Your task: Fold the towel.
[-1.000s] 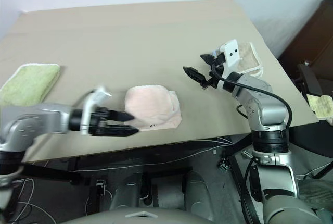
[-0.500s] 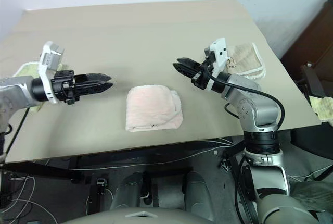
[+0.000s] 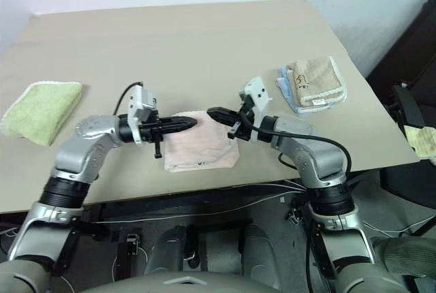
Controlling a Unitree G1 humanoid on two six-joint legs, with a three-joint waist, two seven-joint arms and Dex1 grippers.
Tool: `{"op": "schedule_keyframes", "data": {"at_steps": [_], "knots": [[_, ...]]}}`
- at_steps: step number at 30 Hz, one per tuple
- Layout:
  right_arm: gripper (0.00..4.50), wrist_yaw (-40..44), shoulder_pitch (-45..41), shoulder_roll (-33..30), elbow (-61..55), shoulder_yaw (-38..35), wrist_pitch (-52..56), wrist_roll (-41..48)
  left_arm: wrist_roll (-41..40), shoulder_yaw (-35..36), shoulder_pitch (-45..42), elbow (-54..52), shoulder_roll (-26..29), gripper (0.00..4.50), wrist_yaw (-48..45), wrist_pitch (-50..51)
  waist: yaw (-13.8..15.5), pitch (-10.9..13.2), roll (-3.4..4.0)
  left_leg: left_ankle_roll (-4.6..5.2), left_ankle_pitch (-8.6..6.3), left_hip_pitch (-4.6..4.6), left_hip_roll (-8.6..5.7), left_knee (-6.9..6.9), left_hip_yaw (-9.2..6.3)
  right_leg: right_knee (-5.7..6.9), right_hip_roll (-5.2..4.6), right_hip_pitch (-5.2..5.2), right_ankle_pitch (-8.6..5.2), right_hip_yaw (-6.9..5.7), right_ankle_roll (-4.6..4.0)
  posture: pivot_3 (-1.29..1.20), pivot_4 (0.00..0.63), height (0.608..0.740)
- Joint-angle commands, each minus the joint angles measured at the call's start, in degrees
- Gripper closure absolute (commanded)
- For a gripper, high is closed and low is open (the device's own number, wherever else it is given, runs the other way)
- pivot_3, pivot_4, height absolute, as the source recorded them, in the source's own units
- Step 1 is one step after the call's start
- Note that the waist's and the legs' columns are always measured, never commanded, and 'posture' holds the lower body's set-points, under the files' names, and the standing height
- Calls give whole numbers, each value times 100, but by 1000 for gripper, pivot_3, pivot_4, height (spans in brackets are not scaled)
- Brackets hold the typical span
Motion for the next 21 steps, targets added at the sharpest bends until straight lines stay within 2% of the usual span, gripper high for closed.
{"op": "schedule_keyframes", "data": {"at_steps": [1,4,8,12,16,21], "knots": [[4500,91,-59,-2,-69,505,-252,-419,260,-140,-266,382,-324,4471,-3,-418,3,0,0,0,0,0,0,2,0,4,0,-1,0,0,0,0,150,740],[4500,5,-54,100,186,601,-346,-634,582,-309,-258,910,-682,4471,42,-829,7,0,0,1,0,-1,0,14,-3,17,0,-1,-1,0,1,0,150,740],[4500,105,233,-118,500,851,-593,-1107,881,-430,-75,1311,-1039,4471,85,-1328,8,0,-1,8,-5,-8,2,47,-11,34,-3,1,-9,-2,-14,0,150,740],[4500,86,506,-175,891,896,-902,-1394,1032,-299,23,1734,-1341,4471,315,-1724,9,-7,3,9,-7,6,2,57,-17,33,-6,24,-12,-7,-19,0,150,740],[4500,26,580,-34,1277,849,-1136,-1520,1148,-250,153,1946,-1371,4471,338,-2042,-7,-24,19,-7,-22,97,4,43,-26,-6,-10,93,-13,-23,-22,0,150,740],[4500,-29,377,340,1455,402,-1173,-1212,1103,-147,275,1855,-1276,4471,244,-2133,-29,-49,36,-4,-25,99,8,27,-29,-36,-11,117,-7,-32,-27,0,150,740]]}}
